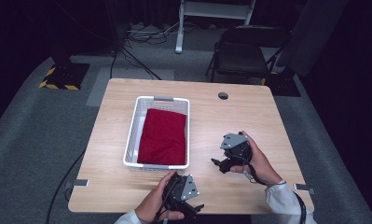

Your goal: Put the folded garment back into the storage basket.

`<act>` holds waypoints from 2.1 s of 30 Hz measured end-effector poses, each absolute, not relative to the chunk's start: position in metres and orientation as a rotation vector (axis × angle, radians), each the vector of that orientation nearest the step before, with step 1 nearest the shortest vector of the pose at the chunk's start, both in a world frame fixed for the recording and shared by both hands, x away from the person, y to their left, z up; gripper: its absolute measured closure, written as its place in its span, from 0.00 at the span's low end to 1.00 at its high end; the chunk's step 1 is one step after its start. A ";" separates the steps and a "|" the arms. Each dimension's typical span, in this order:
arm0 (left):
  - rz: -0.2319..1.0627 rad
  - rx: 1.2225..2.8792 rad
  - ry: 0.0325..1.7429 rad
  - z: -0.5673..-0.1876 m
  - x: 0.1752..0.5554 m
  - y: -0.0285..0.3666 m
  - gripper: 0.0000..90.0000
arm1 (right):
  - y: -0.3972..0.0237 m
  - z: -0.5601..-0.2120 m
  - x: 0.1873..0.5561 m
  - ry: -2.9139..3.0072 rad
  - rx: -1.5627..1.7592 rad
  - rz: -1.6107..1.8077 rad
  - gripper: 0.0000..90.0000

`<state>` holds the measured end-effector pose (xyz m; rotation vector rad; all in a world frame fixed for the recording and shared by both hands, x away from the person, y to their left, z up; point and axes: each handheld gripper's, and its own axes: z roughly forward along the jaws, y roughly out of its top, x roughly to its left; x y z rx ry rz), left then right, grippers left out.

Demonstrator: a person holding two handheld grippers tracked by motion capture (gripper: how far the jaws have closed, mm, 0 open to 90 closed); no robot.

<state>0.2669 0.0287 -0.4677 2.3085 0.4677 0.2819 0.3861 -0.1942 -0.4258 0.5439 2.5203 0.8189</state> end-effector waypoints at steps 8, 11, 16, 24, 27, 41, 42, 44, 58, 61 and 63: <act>0.261 2.338 0.475 -0.475 0.270 0.027 0.08 | -0.205 -0.430 0.382 2.519 0.552 0.797 0.05; 0.262 2.345 0.482 -0.477 0.272 0.028 0.08 | -0.207 -0.432 0.381 2.522 0.558 0.795 0.05; 0.247 2.359 0.491 -0.482 0.274 0.028 0.08 | -0.213 -0.436 0.377 2.522 0.566 0.799 0.05; 0.241 2.377 0.489 -0.487 0.276 0.029 0.08 | -0.223 -0.443 0.372 2.523 0.594 0.795 0.05; 0.234 2.378 0.492 -0.489 0.277 0.029 0.08 | -0.227 -0.444 0.370 2.522 0.600 0.796 0.05; 0.182 2.376 0.521 -0.496 0.281 0.031 0.08 | -0.241 -0.452 0.361 2.518 0.621 0.791 0.05; 0.182 2.373 0.521 -0.497 0.281 0.032 0.08 | -0.243 -0.453 0.360 2.517 0.626 0.793 0.05; 0.185 2.368 0.521 -0.497 0.281 0.032 0.08 | -0.246 -0.455 0.359 2.517 0.635 0.792 0.05; 0.189 2.340 0.510 -0.500 0.281 0.034 0.06 | -0.263 -0.468 0.350 2.524 0.659 0.783 0.05; 0.186 2.341 0.508 -0.500 0.281 0.033 0.06 | -0.268 -0.471 0.348 2.527 0.678 0.799 0.05; 0.186 2.341 0.507 -0.500 0.281 0.033 0.06 | -0.270 -0.473 0.347 2.529 0.688 0.811 0.05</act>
